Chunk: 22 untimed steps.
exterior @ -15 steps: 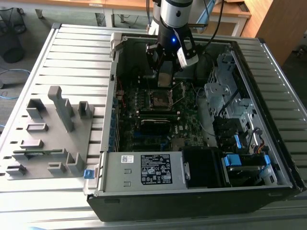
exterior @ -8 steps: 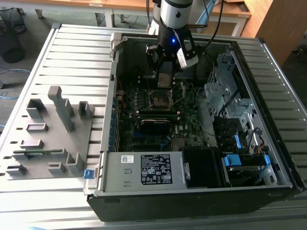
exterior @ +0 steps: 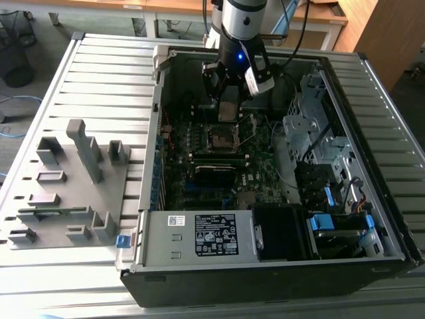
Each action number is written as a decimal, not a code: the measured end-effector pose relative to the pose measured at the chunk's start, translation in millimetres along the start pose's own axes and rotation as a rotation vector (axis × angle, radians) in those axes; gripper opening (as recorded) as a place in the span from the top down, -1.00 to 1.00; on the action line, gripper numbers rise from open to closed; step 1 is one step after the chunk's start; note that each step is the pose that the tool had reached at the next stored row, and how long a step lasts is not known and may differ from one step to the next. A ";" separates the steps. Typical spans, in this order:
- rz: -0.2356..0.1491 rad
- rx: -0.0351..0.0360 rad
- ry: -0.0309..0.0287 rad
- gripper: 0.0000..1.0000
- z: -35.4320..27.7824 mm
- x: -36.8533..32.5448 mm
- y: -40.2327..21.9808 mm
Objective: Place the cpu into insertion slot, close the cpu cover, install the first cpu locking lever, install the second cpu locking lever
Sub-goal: 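Place the cpu into insertion slot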
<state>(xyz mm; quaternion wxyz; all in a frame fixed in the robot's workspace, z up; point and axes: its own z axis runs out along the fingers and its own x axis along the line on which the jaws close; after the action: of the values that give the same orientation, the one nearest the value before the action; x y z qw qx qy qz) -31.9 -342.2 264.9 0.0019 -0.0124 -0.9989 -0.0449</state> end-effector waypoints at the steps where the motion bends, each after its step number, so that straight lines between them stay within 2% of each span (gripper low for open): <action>1: 0.000 -0.0004 -0.0010 -0.07 0.5 0.0 0.0; 7: -0.003 -0.0003 -0.0173 -0.07 3.8 0.4 -0.4; 13: -0.003 -0.0006 -0.0191 -0.07 6.5 6.1 -0.6; 22: -0.004 -0.0006 -0.0219 -0.07 20.8 7.3 -1.9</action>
<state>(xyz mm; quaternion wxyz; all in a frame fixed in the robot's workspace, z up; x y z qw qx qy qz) -39.2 -342.1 244.0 -0.0091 -0.0110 -0.9989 -0.0450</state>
